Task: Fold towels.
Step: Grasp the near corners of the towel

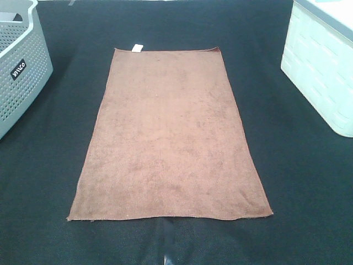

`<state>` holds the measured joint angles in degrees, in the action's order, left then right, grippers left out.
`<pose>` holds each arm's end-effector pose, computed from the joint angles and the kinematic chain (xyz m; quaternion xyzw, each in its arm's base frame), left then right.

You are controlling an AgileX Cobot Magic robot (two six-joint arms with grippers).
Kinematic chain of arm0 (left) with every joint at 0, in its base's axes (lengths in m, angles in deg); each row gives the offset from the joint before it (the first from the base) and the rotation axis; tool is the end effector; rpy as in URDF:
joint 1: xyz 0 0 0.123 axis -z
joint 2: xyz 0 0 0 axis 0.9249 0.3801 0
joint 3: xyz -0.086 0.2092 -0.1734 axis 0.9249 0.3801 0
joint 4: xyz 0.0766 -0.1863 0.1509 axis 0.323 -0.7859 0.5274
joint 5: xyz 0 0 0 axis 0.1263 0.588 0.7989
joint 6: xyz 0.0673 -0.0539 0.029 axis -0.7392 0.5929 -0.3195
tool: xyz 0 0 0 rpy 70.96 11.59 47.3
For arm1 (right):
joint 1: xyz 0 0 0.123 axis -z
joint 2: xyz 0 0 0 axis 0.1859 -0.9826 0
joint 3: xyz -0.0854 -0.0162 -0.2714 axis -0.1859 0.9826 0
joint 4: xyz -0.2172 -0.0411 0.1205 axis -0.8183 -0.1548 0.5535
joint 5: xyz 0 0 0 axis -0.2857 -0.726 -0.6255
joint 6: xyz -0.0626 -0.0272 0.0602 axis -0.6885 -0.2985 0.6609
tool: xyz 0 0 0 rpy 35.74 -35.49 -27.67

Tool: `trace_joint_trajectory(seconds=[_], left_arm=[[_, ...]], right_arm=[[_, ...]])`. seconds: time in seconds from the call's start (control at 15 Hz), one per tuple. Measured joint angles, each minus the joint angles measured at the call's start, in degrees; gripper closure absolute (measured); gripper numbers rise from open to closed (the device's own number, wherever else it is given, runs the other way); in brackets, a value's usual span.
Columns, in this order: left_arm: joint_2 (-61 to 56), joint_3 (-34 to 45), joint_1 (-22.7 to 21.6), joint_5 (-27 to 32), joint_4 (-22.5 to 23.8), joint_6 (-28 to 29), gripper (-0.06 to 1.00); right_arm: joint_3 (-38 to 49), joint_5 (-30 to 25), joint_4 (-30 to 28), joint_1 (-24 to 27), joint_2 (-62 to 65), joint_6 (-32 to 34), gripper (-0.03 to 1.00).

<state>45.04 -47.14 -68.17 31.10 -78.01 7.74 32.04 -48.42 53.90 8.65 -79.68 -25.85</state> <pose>-0.0056 -0.0109 0.2789 0.0914 0.8427 -0.0086 0.5306 -0.0078 0.0069 0.2803 -0.0820 0.8453 0.0149 0.5277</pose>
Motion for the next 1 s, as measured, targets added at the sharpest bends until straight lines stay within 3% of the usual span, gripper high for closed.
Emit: trace_joint_trajectory(seconds=[1.0], left_arm=[[0.0, 0.0, 0.0, 0.0, 0.0, 0.0, 0.18]], right_arm=[[0.0, 0.0, 0.0, 0.0, 0.0, 0.0, 0.2]])
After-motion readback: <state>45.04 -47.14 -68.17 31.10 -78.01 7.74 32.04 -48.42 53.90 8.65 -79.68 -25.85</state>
